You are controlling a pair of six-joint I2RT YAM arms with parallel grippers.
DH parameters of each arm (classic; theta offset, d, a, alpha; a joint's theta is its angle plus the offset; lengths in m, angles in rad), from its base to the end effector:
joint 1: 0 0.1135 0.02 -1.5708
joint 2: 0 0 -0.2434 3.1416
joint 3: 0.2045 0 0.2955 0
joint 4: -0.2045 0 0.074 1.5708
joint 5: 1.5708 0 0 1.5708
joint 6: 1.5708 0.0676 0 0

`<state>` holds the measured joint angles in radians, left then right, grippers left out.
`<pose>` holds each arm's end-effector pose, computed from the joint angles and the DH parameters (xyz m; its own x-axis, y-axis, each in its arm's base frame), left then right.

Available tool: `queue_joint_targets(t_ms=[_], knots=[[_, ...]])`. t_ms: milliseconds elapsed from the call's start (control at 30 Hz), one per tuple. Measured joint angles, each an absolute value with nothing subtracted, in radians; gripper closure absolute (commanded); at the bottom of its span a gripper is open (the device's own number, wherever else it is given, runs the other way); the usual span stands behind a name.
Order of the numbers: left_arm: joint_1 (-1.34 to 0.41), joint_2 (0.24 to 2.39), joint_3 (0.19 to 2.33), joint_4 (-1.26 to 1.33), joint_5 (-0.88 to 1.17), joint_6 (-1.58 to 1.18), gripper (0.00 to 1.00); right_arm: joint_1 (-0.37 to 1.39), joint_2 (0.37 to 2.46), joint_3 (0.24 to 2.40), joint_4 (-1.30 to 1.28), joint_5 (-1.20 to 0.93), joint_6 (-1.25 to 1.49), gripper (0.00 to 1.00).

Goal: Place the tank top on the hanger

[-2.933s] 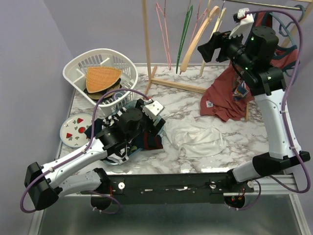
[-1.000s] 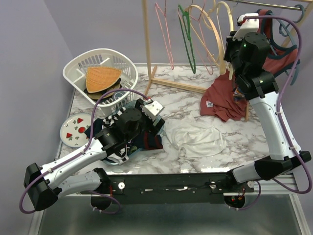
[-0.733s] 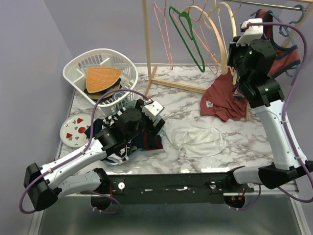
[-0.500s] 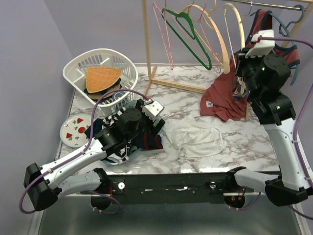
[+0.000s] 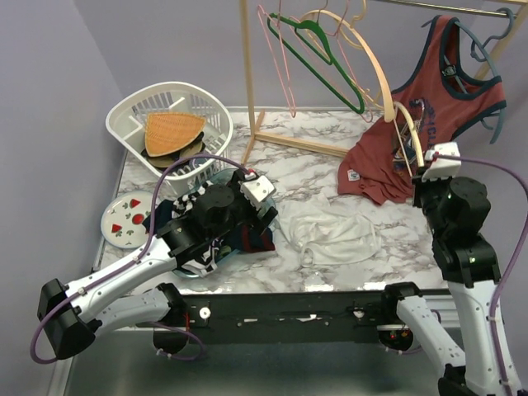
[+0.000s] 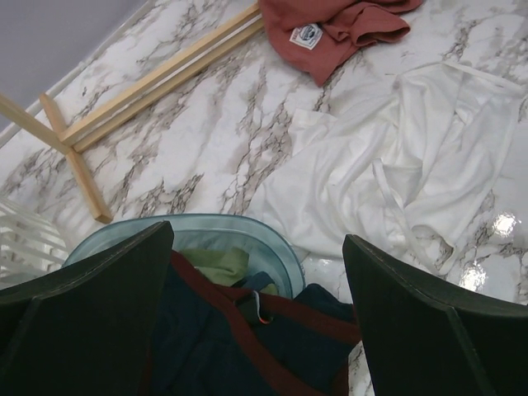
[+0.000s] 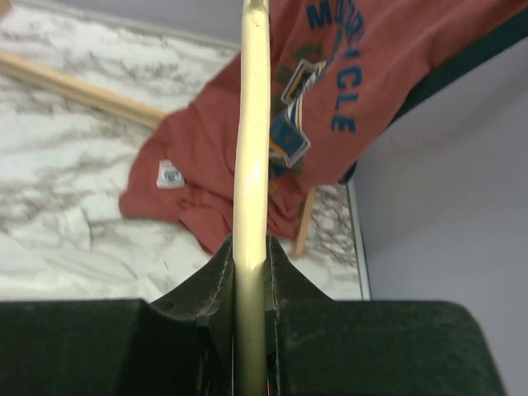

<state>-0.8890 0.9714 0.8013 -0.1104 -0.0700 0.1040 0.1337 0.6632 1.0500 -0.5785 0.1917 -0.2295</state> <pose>0.2015 -0.2408 0.2855 -0.0975 0.2845 -0.9537 0.7463 0.6548 0.1190 0.2111 0.0154 0.4013 -0.1963 -0.2517 -0.9477 0.0101 0.9659 -0.2587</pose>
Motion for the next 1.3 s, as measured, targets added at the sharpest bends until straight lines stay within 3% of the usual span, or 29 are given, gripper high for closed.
queue_joint_targets(t_ms=[300, 700, 1000, 1300], knots=[[-0.878, 0.931, 0.752, -0.049, 0.164, 0.202, 0.01, 0.096, 0.506, 0.938, -0.854, -0.158, -0.499, 0.99], [-0.878, 0.812, 0.764, -0.080, 0.426, 0.371, 0.01, 0.096, 0.586, 1.008, -1.098, -0.723, -0.824, 1.00], [-0.878, 0.814, 0.766, -0.152, 0.521, 0.404, 0.02, 0.094, 0.663, 1.076, -1.265, -0.962, -1.084, 0.99], [-0.878, 0.862, 0.764, -0.163, 0.529, 0.408, 0.19, 0.094, 0.676, 1.078, -1.334, -1.038, -1.191, 0.99]])
